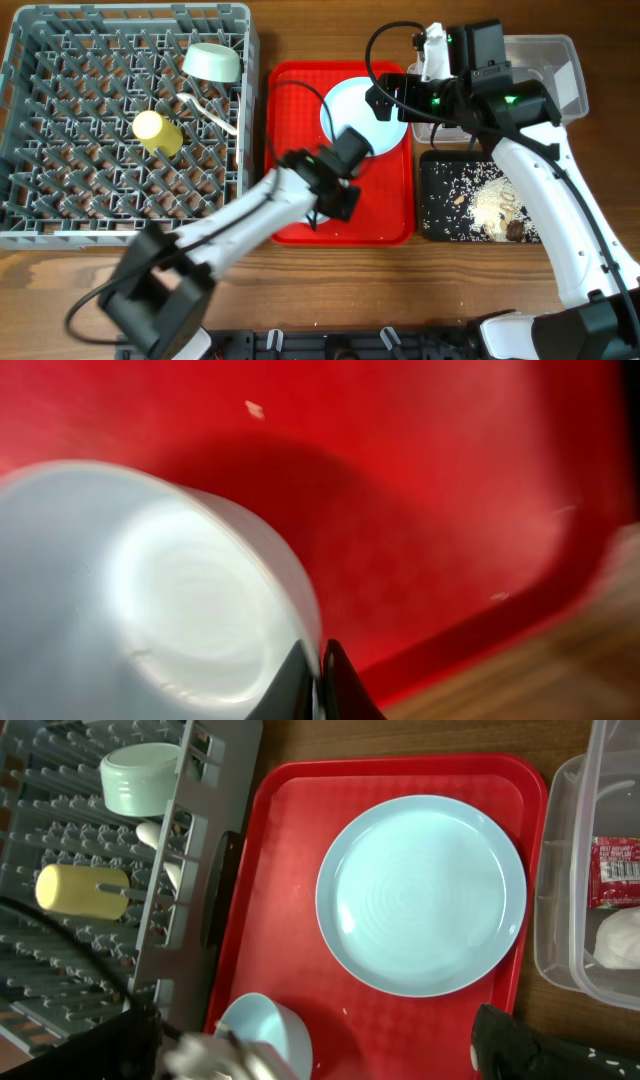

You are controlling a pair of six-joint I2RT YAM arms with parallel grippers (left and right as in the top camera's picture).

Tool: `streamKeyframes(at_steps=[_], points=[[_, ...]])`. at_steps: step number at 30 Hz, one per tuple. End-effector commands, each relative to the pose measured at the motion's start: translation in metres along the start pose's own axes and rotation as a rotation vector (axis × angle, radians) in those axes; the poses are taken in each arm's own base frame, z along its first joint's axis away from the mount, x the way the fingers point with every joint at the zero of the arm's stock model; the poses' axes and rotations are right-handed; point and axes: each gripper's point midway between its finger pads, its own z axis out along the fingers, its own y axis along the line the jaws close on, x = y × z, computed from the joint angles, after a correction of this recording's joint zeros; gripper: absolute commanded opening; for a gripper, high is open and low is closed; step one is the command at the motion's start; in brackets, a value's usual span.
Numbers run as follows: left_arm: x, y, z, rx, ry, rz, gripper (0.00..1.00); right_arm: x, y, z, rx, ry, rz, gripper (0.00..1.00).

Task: Sort waste into correct bins and load items into the dishwasher rack
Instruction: 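Lift the light-blue bowl and carry it into the dish rack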

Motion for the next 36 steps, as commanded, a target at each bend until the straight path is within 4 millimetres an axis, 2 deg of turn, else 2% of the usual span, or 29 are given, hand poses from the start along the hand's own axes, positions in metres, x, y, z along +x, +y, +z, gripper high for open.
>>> streamKeyframes(at_steps=[1,3,6,8,10,12,14,17,21,24,30,32,36], points=[[-0.052,-0.002,-0.089,0.268,-0.191,-0.060,0.04,0.002,0.001,0.005,-0.012,0.016,0.009,1.00],[-0.066,0.020,-0.124,0.385,-0.252,-0.141,0.04,0.002,0.001,0.005,-0.012,0.016,0.009,1.00],[-0.077,0.085,-0.162,0.554,-0.352,-0.297,0.04,0.002,0.001,0.005,-0.012,0.016,0.009,1.00],[-0.083,0.129,-0.187,0.740,-0.442,-0.383,0.04,0.002,0.001,0.005,-0.012,0.016,0.008,1.00],[-0.085,0.154,-0.205,0.884,-0.508,-0.408,0.04,0.002,0.001,0.005,-0.012,0.016,0.008,1.00],[-0.085,0.183,-0.213,1.029,-0.564,-0.428,0.04,0.002,0.001,0.005,-0.012,0.016,0.008,1.00],[-0.084,0.204,-0.203,1.095,-0.566,-0.475,0.04,0.002,0.001,0.005,-0.012,0.016,0.008,1.00],[-0.087,0.223,-0.177,1.206,-0.553,-0.499,0.04,0.002,0.001,0.005,-0.012,0.016,0.008,1.00],[-0.088,0.235,-0.141,1.241,-0.505,-0.563,0.04,0.002,0.001,0.005,-0.012,0.016,0.008,1.00],[-0.086,0.241,-0.124,1.248,-0.484,-0.602,0.04,0.002,0.001,0.005,-0.012,0.016,0.009,1.00],[-0.077,0.268,-0.081,0.974,-0.428,-0.728,0.12,0.002,0.001,0.005,-0.012,0.016,0.009,1.00],[-0.070,0.274,-0.067,0.891,-0.386,-0.776,0.11,0.002,0.001,0.005,-0.012,0.016,0.008,1.00],[-0.064,0.275,-0.062,0.860,-0.355,-0.806,0.06,0.002,0.001,0.005,-0.012,0.016,0.009,1.00]])
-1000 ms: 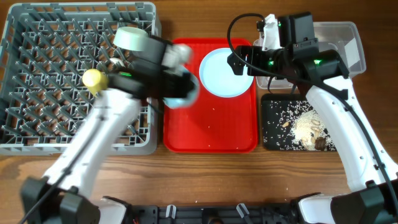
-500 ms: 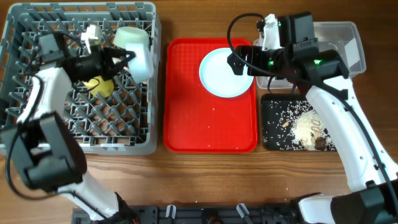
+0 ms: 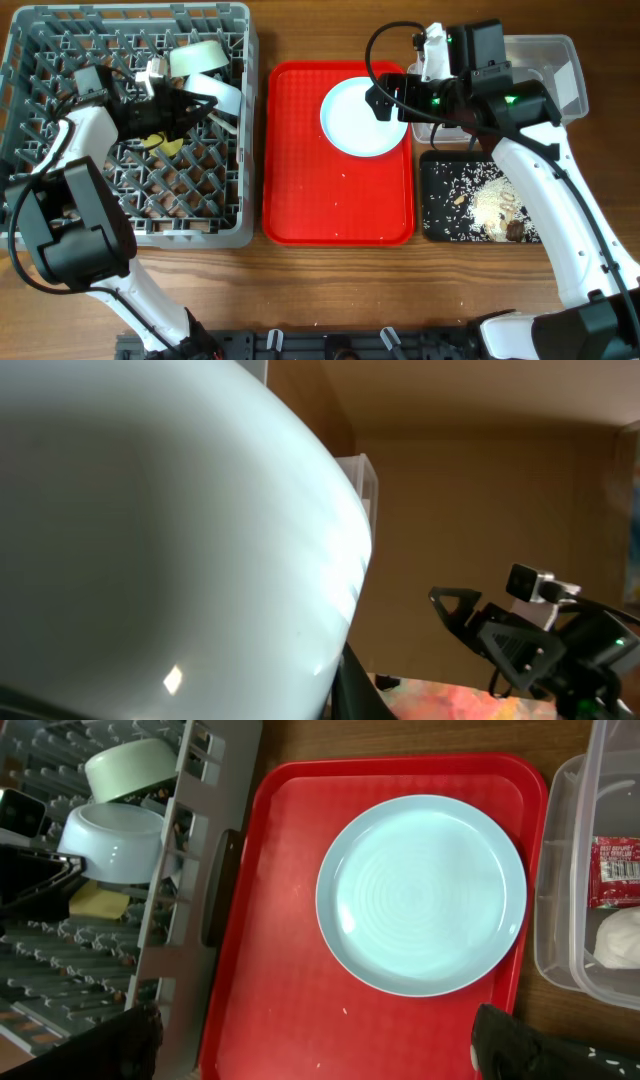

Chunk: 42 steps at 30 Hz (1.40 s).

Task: Sort waste into correct bins and load items into the dishwasher rack
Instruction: 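Lift the light-blue bowl and carry it into the dish rack, then release the light-blue bowl in the rack and withdraw the left gripper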

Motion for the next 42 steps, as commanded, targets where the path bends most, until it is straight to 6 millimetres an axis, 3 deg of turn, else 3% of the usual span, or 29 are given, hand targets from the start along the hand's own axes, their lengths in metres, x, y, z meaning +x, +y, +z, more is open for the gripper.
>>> streamKeyframes(at_steps=[1,4,6,8,10,15,16,18,19,20,21,26,31,37,42], points=[[0.004,0.033,0.000,-0.135,-0.007,-0.073,0.06,0.002,0.001,0.005,-0.012,0.016,0.009,1.00],[0.011,0.026,-0.002,-0.138,0.002,-0.099,0.18,0.002,0.001,0.005,-0.012,0.016,0.009,1.00],[0.016,0.014,-0.009,-0.175,-0.006,-0.095,0.39,0.002,0.001,0.005,-0.012,0.016,0.008,1.00],[0.018,0.009,-0.019,-0.266,-0.036,-0.066,0.68,0.002,0.001,0.005,-0.012,0.016,0.009,1.00],[0.019,-0.001,-0.031,-0.353,-0.078,-0.019,0.83,0.002,0.001,0.005,-0.012,0.016,0.009,1.00],[0.025,-0.060,-0.061,-0.449,-0.207,0.170,0.84,0.002,0.001,0.005,-0.012,0.016,0.008,1.00],[0.028,-0.077,-0.063,-0.444,-0.230,0.228,0.83,0.002,0.001,0.005,-0.012,0.016,0.009,1.00],[0.034,-0.096,-0.058,-0.429,-0.234,0.294,0.62,0.002,0.001,0.005,-0.012,0.016,0.009,1.00],[0.037,-0.102,-0.051,-0.435,-0.228,0.329,0.48,0.002,0.001,0.005,-0.012,0.016,0.008,1.00],[0.038,-0.102,-0.044,-0.467,-0.224,0.356,0.18,0.002,0.001,0.005,-0.012,0.016,0.008,1.00],[0.036,-0.098,-0.039,-0.512,-0.228,0.372,0.09,0.002,0.001,0.005,-0.012,0.016,0.009,1.00],[0.018,-0.059,-0.006,-0.780,-0.233,0.456,0.06,0.002,0.001,0.005,-0.012,0.016,0.009,1.00],[-0.008,-0.028,0.009,-0.905,-0.269,0.488,0.08,0.002,0.001,0.005,-0.012,0.016,0.009,1.00],[-0.013,0.020,0.012,-1.012,-0.223,0.426,0.13,0.002,0.001,0.005,-0.012,0.016,0.008,1.00],[-0.001,0.028,0.009,-1.035,-0.176,0.389,0.04,0.002,0.001,0.005,-0.012,0.016,0.009,1.00]])
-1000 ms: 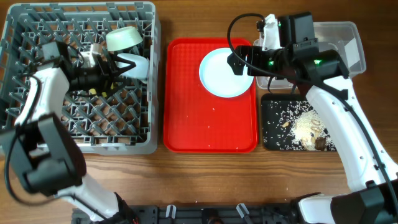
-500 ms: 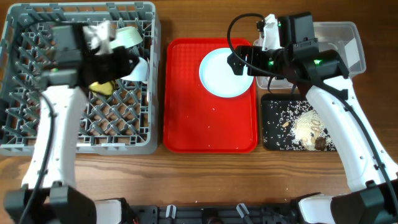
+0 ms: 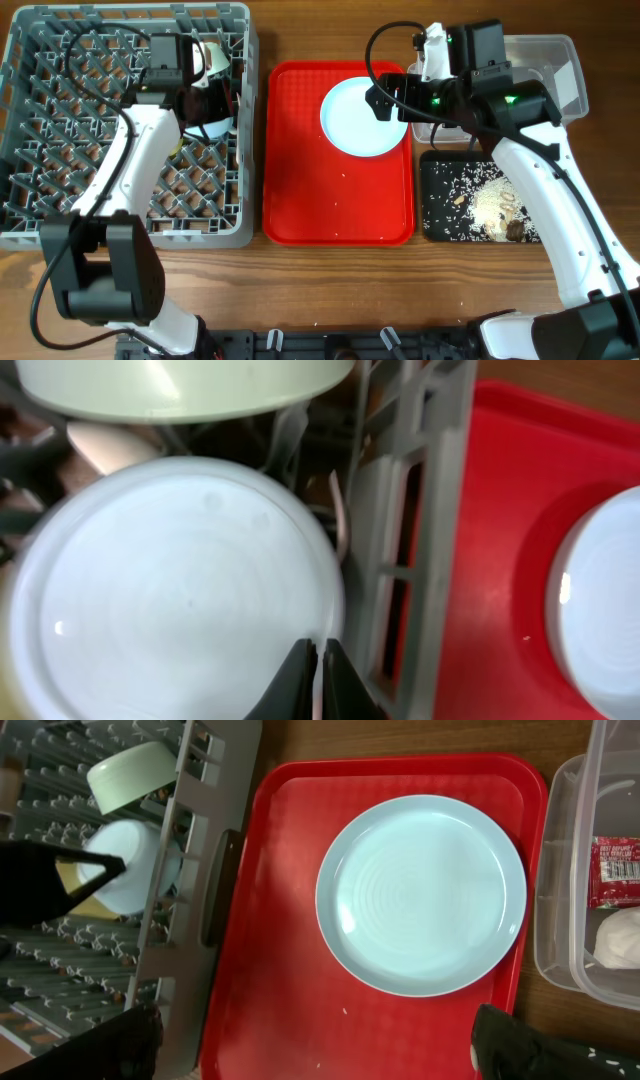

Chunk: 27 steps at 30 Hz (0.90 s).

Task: Sort waste into correct bins and load items into the dishwasher rack
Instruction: 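Release the light-blue bowl in the rack and withdraw the left gripper, then move the left gripper to the light-blue plate and grasp its edge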

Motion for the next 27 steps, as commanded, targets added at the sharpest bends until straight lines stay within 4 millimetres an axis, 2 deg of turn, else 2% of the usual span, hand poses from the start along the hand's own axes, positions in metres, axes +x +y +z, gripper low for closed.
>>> streamKeyframes(at_steps=[1,3,5,6,7,8,9,10,12,15,20,23,27], points=[[0.005,0.008,-0.001,-0.034,0.017,-0.002,0.04,0.002,0.001,0.005,-0.012,0.016,0.008,1.00],[0.001,0.005,-0.010,-0.028,-0.006,0.000,0.05,0.002,0.001,0.005,-0.012,0.016,0.009,1.00],[-0.012,-0.001,-0.029,-0.008,-0.071,-0.051,0.36,0.002,0.001,0.005,-0.012,0.016,0.008,1.00],[-0.020,-0.010,-0.043,0.031,-0.115,-0.065,0.37,0.002,0.001,0.005,-0.012,0.016,0.008,1.00],[-0.026,-0.023,-0.057,0.092,-0.151,-0.067,0.38,0.002,0.001,0.005,-0.012,0.016,0.008,1.00],[-0.033,-0.044,-0.077,0.184,-0.194,-0.045,0.44,0.002,0.001,0.005,-0.012,0.016,0.009,1.00],[-0.035,-0.058,-0.088,0.237,-0.216,-0.023,0.56,0.002,0.001,0.005,-0.012,0.016,0.009,1.00],[-0.036,-0.074,-0.098,0.288,-0.236,-0.006,0.62,0.002,0.001,0.005,-0.012,0.016,0.009,1.00],[-0.033,-0.104,-0.100,0.340,-0.244,0.012,0.81,0.002,0.001,0.005,-0.012,0.016,0.009,1.00],[-0.019,-0.144,-0.079,0.394,-0.199,0.044,0.81,0.002,0.001,0.005,-0.012,0.016,0.009,1.00],[0.015,-0.193,-0.020,0.436,-0.090,0.081,0.78,0.002,0.001,0.005,-0.012,0.016,0.008,1.00],[0.028,-0.210,0.014,0.448,-0.061,0.107,0.78,0.002,0.001,0.005,-0.012,0.016,0.009,1.00],[0.040,-0.213,0.047,0.441,-0.029,0.103,0.78,0.002,0.001,0.005,-0.012,0.016,0.009,1.00]])
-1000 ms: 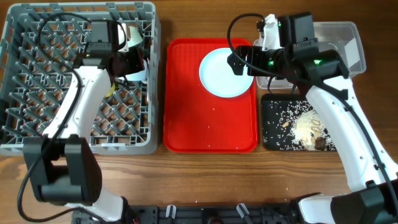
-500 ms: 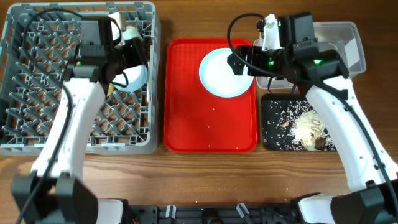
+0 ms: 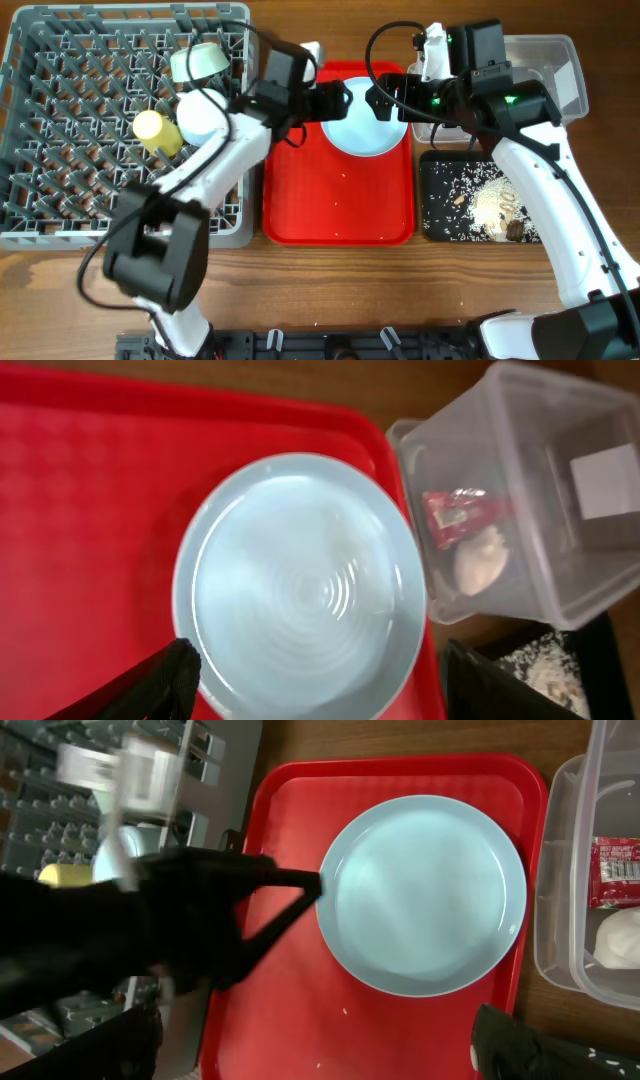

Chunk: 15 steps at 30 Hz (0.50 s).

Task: Sort waste into correct bins and load items into the dishwasher rack
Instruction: 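Move the left gripper to the light-blue plate and grasp its edge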

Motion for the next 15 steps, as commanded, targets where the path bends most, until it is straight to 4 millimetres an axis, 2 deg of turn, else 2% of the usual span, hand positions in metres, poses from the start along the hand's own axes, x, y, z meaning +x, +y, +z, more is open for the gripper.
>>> streamKeyframes(at_steps=[1,4,9,11,12,13,14,15], points=[[0.009,0.009,0.021,0.002,0.025,-0.050,0.78,0.002,0.001,0.005,-0.012,0.016,0.009,1.00],[0.024,0.009,0.035,0.004,0.066,-0.050,0.75,0.002,0.001,0.005,-0.012,0.016,0.009,1.00],[0.056,-0.005,0.068,-0.003,0.105,0.008,0.73,0.002,0.001,0.005,-0.012,0.016,0.008,1.00],[0.062,-0.010,0.079,-0.026,0.083,0.039,0.65,0.002,0.001,0.005,-0.012,0.016,0.008,1.00],[0.066,-0.011,0.084,-0.044,0.075,0.054,0.52,0.002,0.001,0.005,-0.012,0.016,0.008,1.00],[0.071,-0.011,0.086,-0.065,0.076,0.069,0.22,0.002,0.001,0.005,-0.012,0.016,0.009,1.00],[0.072,-0.010,0.087,-0.080,0.075,0.074,0.04,0.002,0.001,0.005,-0.012,0.016,0.009,1.00],[0.074,-0.009,0.087,-0.097,0.076,0.078,0.04,0.002,0.001,0.005,-0.012,0.016,0.008,0.99]])
